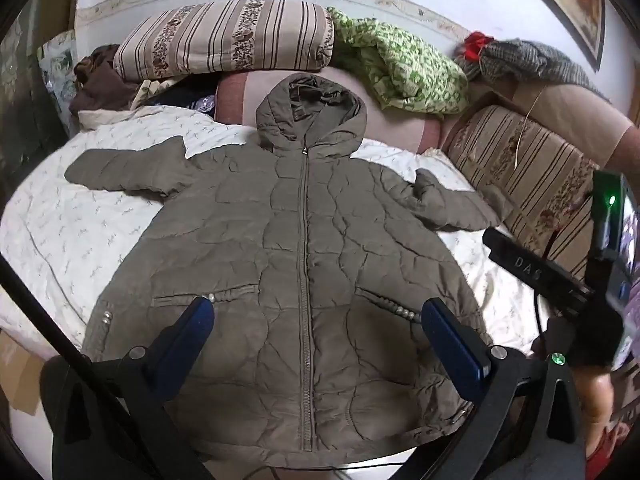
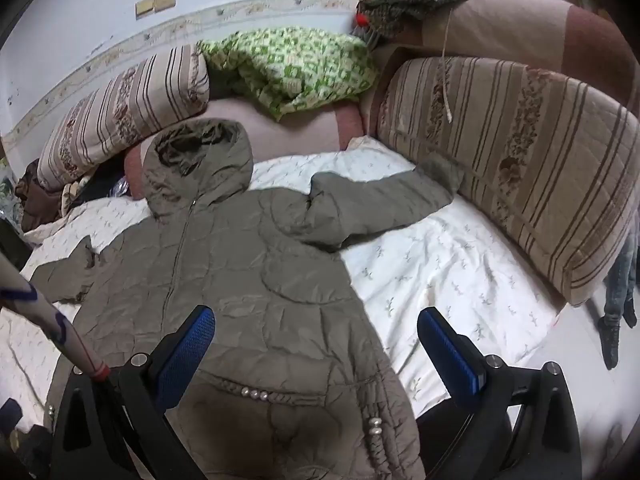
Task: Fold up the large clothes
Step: 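Move both tools over the olive quilted jacket toward its sleeves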
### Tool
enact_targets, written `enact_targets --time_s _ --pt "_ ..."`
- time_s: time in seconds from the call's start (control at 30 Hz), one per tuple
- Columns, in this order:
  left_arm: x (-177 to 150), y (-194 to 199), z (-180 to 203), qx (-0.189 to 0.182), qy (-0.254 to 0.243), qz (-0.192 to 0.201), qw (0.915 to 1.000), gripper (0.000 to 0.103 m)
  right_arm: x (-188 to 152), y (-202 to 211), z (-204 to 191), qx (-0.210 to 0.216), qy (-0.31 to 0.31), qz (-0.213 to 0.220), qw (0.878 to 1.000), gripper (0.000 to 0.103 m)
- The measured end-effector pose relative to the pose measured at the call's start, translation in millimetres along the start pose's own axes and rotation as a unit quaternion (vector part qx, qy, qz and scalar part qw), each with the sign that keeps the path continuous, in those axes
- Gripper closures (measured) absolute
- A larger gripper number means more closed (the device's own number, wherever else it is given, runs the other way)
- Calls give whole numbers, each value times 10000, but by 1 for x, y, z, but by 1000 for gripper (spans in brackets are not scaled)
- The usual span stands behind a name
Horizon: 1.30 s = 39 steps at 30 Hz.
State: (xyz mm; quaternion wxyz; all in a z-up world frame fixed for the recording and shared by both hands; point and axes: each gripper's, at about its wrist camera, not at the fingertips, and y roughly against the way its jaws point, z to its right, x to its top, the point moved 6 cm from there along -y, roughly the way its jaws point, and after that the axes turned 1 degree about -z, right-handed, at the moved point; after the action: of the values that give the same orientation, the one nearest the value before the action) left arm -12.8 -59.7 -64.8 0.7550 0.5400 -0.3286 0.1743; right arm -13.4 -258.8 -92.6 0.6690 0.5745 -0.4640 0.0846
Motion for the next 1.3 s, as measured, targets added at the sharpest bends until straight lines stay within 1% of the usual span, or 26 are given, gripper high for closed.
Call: enact_targets --time_s 0.1,0.2,0.33,0.43,0.5,0.63,0.7,1.1,1.3 --pt "2 -1 -3 93 93 -19 9999 0 -2 -1 1 -196 66 81 9998 0" --pt "1 -4 -7 364 47 -64 9993 0 -2 -3 4 -286 82 45 9995 0" --pt "5 0 -18 585 4 55 9983 0 -8 -9 9 -94 -59 -182 9998 0" --pt "11 6 -27 884 -111 223 9958 0 -12 -14 9 -13 -41 -330 9994 0" --pt "15 8 -32 1166 -224 311 9924 0 -16 -15 8 -12 -11 -347 9994 0" --pt "18 6 -39 1491 -374 324 9876 0 -18 -16 6 10 20 -360 9993 0" --pt "18 3 -41 1538 -407 266 9869 0 -18 -16 5 -5 40 -354 9994 0" --pt "7 -14 -41 1466 -419 -116 9882 0 -26 -26 12 -157 57 -475 9987 0" --pt "4 -21 -43 1260 -303 -322 9910 0 -28 -29 12 -191 92 -506 9985 0"
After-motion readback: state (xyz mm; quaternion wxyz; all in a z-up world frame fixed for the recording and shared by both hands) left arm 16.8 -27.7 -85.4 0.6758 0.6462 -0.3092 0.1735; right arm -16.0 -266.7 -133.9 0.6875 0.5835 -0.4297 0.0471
